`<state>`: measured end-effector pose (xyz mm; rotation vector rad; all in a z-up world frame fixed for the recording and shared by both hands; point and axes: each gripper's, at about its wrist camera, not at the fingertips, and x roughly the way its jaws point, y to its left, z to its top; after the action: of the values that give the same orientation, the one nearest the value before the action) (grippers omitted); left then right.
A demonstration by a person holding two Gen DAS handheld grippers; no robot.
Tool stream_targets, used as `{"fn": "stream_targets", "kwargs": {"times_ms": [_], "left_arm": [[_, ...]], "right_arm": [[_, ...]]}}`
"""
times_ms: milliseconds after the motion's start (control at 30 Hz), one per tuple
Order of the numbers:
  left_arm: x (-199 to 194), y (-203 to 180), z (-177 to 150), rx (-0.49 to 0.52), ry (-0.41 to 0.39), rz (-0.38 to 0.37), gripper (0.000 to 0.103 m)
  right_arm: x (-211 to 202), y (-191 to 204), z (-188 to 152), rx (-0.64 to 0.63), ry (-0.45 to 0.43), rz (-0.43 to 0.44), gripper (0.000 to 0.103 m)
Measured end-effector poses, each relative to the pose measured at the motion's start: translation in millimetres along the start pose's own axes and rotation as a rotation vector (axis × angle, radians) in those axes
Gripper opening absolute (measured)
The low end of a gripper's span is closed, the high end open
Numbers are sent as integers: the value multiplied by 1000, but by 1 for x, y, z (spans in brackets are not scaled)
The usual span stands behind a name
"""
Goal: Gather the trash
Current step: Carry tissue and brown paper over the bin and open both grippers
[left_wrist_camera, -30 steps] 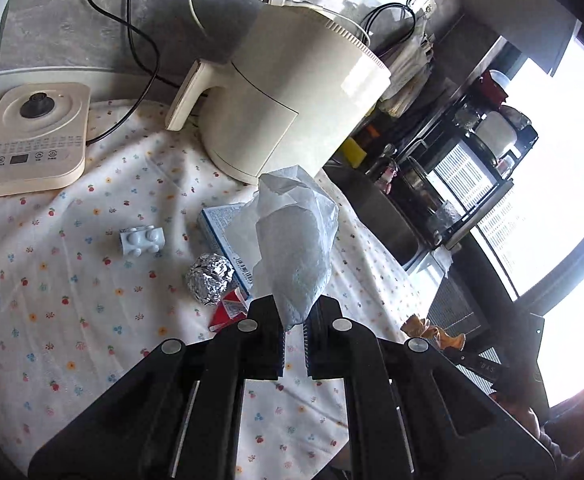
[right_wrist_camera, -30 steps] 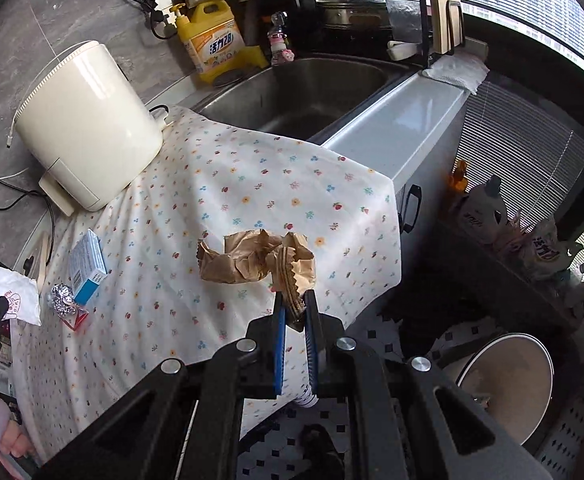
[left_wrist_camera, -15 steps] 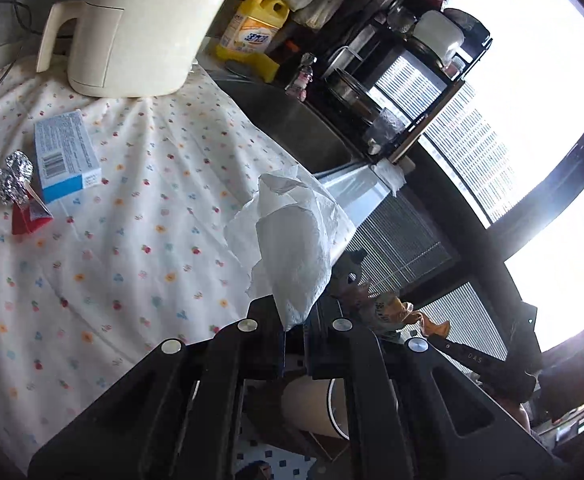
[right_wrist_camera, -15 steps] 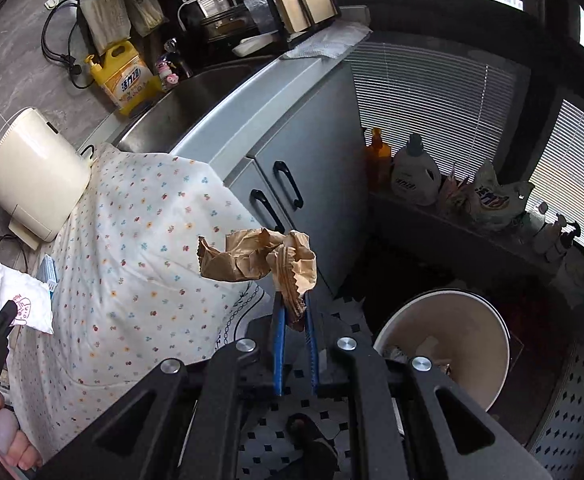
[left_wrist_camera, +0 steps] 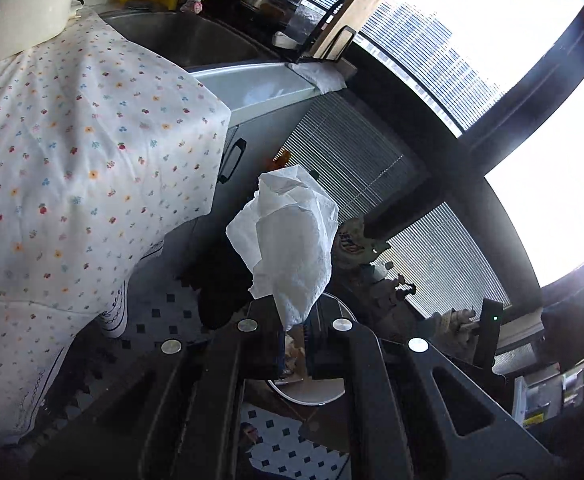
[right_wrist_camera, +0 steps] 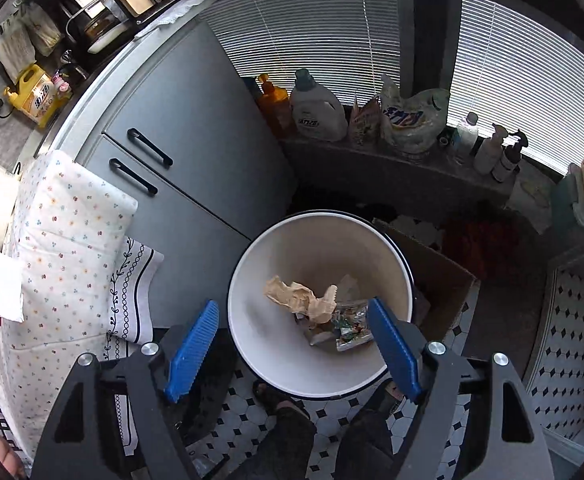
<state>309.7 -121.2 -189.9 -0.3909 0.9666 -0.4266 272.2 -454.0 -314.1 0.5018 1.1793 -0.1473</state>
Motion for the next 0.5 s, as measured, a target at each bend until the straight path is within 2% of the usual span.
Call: {"fn": "stream_targets", "kwargs": {"times_ms": [267, 500], "left_arm": [[59, -59, -32, 43, 114, -35, 8], [104, -104, -46, 86, 174, -80, 8]], "right_arm": [[-34, -73, -5, 60, -46, -23, 78], [-66, -119, -12, 106, -86, -36, 79]]}}
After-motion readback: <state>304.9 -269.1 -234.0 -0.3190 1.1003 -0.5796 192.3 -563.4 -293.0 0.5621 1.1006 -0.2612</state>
